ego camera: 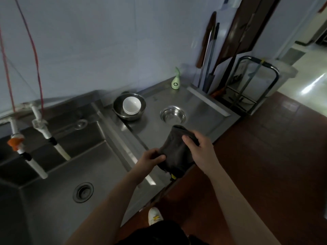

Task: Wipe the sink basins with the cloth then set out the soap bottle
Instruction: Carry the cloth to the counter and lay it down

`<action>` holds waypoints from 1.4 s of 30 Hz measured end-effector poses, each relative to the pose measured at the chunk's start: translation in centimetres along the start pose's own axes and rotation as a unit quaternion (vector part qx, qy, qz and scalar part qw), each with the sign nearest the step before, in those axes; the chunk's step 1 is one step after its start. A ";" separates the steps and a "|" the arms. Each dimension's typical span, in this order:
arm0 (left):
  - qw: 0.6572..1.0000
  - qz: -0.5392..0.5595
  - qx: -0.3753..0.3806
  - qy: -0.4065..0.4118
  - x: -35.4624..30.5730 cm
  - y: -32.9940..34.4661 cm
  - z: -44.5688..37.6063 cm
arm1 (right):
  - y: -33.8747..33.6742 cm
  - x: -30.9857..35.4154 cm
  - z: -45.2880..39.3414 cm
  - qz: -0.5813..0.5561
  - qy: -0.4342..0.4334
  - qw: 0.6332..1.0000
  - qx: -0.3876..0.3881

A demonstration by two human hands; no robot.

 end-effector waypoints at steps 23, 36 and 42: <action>0.876 0.361 -0.303 -0.101 6.8 1.7 -16.3 | -4.9 -17.6 -23.5 -0.247 0.216 0.930 0.164; 0.843 0.204 -0.481 -0.126 11.6 1.4 -15.9 | -2.3 -25.6 -25.7 0.048 0.175 0.907 0.379; 0.870 0.078 -0.421 -0.245 13.9 0.4 -16.1 | -0.2 -28.7 -26.3 0.116 0.179 0.890 0.403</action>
Point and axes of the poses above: each hand's wrist, its own z-axis away from the middle knuckle, its own y-axis out of the palm, x = y × z, the point moved 5 cm from there along -z, towards the middle knuckle, and after that the axes turned 13 degrees about x, right-handed, at the moved point
